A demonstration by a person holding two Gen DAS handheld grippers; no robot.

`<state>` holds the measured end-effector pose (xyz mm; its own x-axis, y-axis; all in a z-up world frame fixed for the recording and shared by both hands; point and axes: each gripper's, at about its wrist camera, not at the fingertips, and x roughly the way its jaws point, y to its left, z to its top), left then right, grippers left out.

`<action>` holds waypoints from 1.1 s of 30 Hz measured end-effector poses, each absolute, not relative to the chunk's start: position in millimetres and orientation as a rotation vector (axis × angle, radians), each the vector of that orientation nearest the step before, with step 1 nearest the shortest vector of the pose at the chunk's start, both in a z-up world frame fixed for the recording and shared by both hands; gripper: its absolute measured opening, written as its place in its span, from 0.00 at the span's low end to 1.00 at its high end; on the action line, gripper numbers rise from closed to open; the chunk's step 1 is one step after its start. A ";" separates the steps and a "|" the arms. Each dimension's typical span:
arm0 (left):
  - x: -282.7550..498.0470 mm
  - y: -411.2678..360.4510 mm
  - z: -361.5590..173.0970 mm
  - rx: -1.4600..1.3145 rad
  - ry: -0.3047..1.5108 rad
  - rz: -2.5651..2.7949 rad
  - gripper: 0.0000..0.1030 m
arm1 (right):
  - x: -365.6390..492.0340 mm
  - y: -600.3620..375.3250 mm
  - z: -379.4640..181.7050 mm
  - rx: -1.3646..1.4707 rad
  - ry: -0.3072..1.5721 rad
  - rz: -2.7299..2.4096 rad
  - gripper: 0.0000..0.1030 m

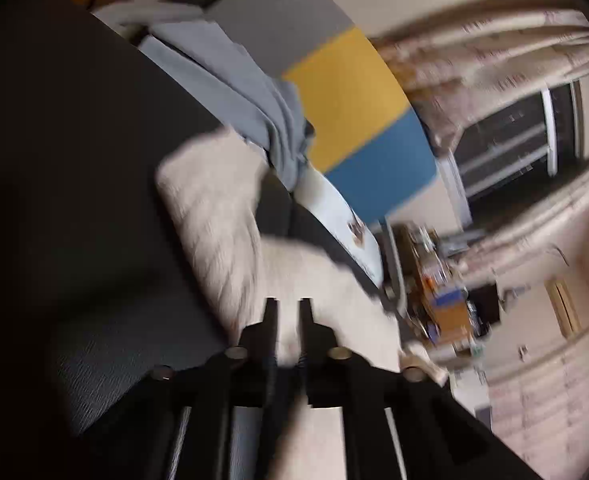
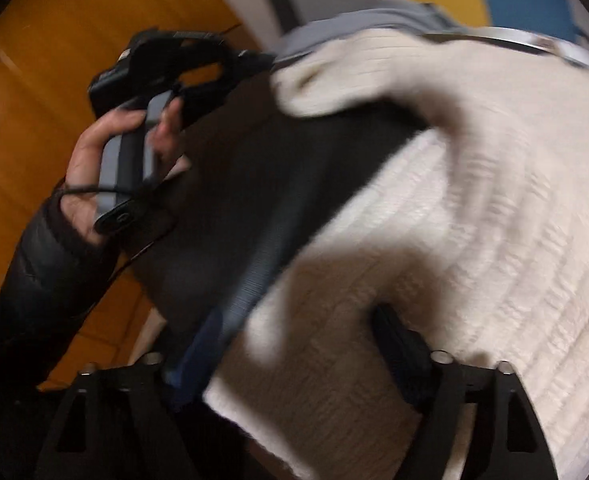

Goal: Fold clothes

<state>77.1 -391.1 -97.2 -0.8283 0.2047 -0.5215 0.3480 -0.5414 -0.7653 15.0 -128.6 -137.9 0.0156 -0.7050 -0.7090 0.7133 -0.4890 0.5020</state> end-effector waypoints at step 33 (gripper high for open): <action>-63.4 -278.2 -119.7 1.354 0.486 -2.699 0.15 | -101.3 4.2 -119.7 1.316 0.071 -2.446 1.00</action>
<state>-63.4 -278.2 -119.7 -0.6055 0.0675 -0.7930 0.2135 -0.9461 -0.2436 -101.3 4.2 -119.7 -0.5004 -0.2895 -0.8159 0.3363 -0.9334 0.1250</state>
